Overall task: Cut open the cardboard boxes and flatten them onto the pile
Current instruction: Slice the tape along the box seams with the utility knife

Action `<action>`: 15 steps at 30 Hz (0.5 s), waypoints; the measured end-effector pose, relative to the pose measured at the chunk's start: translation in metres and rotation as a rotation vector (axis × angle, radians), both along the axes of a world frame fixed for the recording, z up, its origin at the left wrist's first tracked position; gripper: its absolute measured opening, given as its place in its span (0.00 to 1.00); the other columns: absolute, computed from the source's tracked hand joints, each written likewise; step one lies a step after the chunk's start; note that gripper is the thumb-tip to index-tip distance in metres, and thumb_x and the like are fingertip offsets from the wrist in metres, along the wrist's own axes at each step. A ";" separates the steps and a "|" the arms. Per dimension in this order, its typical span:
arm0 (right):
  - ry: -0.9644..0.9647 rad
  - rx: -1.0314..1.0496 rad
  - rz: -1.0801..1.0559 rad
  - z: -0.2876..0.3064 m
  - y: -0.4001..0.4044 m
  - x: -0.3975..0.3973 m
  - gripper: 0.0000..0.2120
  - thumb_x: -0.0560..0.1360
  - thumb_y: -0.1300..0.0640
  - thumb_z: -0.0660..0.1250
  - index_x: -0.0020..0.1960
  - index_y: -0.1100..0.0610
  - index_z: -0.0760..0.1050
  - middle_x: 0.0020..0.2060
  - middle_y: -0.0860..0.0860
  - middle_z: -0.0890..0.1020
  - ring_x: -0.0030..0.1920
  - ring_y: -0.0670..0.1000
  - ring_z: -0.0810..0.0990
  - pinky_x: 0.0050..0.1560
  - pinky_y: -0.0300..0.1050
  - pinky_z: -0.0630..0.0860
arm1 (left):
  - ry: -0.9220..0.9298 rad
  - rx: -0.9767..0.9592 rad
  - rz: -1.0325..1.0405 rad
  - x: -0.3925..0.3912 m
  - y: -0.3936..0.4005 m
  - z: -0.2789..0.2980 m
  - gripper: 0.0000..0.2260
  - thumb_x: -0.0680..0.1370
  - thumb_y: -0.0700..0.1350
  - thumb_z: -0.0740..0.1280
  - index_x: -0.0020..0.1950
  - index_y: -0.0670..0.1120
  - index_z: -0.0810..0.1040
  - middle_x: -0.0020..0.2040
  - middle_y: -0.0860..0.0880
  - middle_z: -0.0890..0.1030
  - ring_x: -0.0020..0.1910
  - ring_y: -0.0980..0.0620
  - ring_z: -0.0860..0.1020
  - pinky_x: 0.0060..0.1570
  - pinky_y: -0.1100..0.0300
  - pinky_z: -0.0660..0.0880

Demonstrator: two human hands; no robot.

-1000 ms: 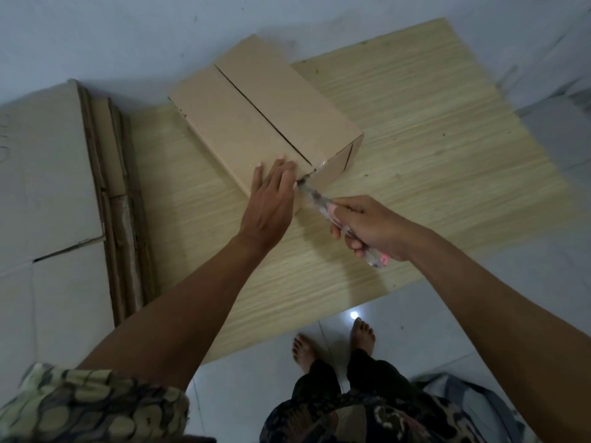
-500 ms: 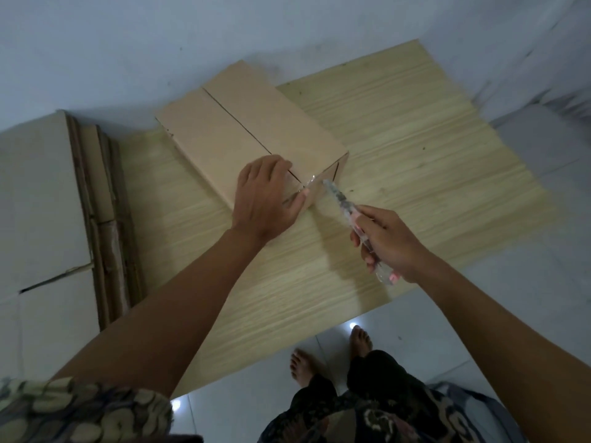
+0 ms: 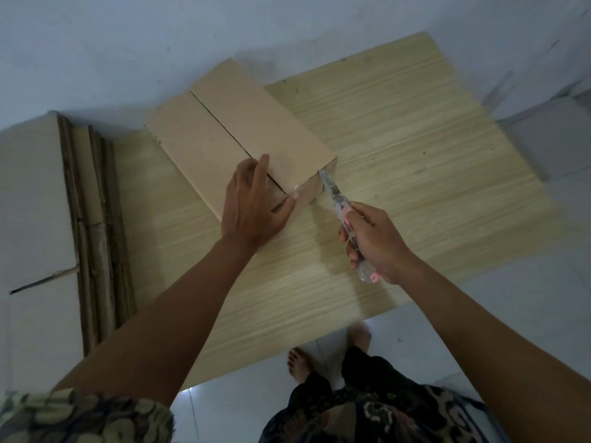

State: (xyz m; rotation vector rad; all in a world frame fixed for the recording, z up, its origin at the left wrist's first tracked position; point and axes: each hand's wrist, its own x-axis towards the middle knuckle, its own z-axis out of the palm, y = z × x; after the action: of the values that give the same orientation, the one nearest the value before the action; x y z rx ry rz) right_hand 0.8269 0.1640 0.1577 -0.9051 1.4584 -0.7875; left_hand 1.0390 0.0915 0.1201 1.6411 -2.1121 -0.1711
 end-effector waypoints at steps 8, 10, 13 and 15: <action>0.015 0.020 -0.036 -0.006 0.002 0.005 0.12 0.86 0.54 0.56 0.56 0.55 0.77 0.34 0.54 0.76 0.22 0.49 0.71 0.24 0.42 0.72 | 0.187 0.130 0.337 -0.023 -0.007 0.018 0.33 0.75 0.59 0.71 0.74 0.42 0.70 0.65 0.43 0.76 0.66 0.43 0.72 0.65 0.46 0.70; 0.013 0.026 -0.040 -0.008 0.005 0.006 0.11 0.86 0.53 0.57 0.58 0.54 0.77 0.34 0.54 0.76 0.22 0.49 0.71 0.23 0.41 0.72 | 0.212 0.255 0.557 -0.033 -0.014 0.029 0.30 0.74 0.60 0.70 0.71 0.45 0.73 0.65 0.45 0.77 0.66 0.43 0.71 0.65 0.48 0.68; 0.001 -0.009 -0.018 -0.006 0.005 0.006 0.11 0.86 0.53 0.57 0.58 0.54 0.77 0.34 0.55 0.76 0.22 0.49 0.71 0.23 0.41 0.72 | 0.458 0.497 0.808 -0.043 -0.028 0.041 0.28 0.67 0.61 0.70 0.61 0.46 0.79 0.58 0.46 0.81 0.61 0.42 0.77 0.64 0.46 0.73; 0.000 -0.020 -0.008 -0.005 0.004 0.006 0.11 0.85 0.53 0.58 0.58 0.55 0.78 0.34 0.56 0.76 0.22 0.49 0.71 0.22 0.41 0.71 | 0.687 0.612 0.850 -0.047 -0.038 0.053 0.25 0.66 0.56 0.73 0.56 0.43 0.79 0.50 0.46 0.82 0.54 0.43 0.81 0.60 0.49 0.77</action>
State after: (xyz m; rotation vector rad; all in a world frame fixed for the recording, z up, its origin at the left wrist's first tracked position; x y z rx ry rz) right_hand 0.8324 0.1678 0.1531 -0.9151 1.4568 -0.8091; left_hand 0.9919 0.0539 0.1733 2.2289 -0.7833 -0.9912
